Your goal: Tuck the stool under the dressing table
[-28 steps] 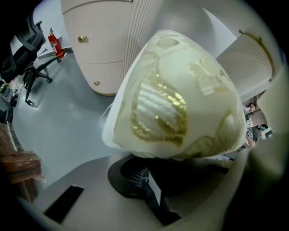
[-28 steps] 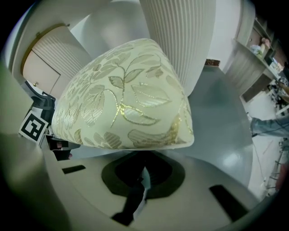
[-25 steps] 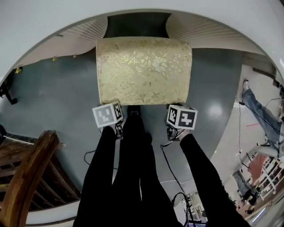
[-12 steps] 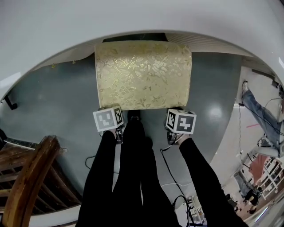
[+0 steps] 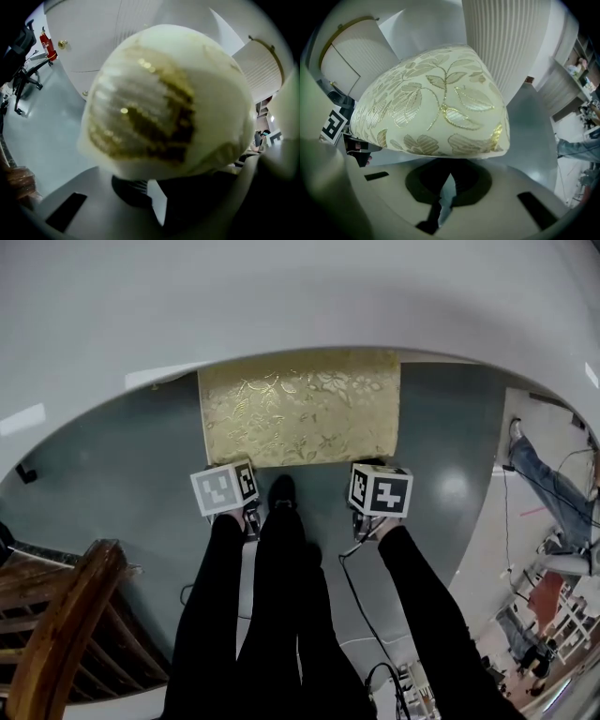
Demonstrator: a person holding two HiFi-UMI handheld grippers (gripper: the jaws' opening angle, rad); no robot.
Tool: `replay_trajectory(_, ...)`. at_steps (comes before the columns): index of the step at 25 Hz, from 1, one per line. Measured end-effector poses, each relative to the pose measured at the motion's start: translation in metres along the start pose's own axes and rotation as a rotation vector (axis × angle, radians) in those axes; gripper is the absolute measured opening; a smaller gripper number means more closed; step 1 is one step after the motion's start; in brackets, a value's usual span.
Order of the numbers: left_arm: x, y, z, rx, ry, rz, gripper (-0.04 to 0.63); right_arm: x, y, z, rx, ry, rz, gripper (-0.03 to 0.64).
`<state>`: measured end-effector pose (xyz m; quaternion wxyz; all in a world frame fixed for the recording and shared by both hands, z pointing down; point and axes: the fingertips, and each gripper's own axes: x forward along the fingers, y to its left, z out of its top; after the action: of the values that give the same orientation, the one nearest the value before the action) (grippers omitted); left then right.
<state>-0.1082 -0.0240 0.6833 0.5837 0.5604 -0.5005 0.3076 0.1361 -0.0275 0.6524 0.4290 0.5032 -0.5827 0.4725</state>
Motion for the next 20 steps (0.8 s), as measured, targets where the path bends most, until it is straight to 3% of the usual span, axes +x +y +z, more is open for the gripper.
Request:
replay_trajectory(9, 0.007, -0.005, 0.047, 0.025, -0.043, -0.014, 0.008, 0.011, 0.012, 0.042, 0.009, -0.034, 0.025, 0.005)
replay_trajectory(12, 0.006, -0.008, 0.051, 0.068, -0.033, -0.012, 0.008, 0.009, 0.015, 0.042, 0.021, -0.032, 0.036, 0.005)
replay_trajectory(20, 0.008, -0.009, 0.051, 0.064, -0.029, -0.028, 0.008, 0.01, 0.017, 0.042, 0.012, -0.011, 0.032, 0.005)
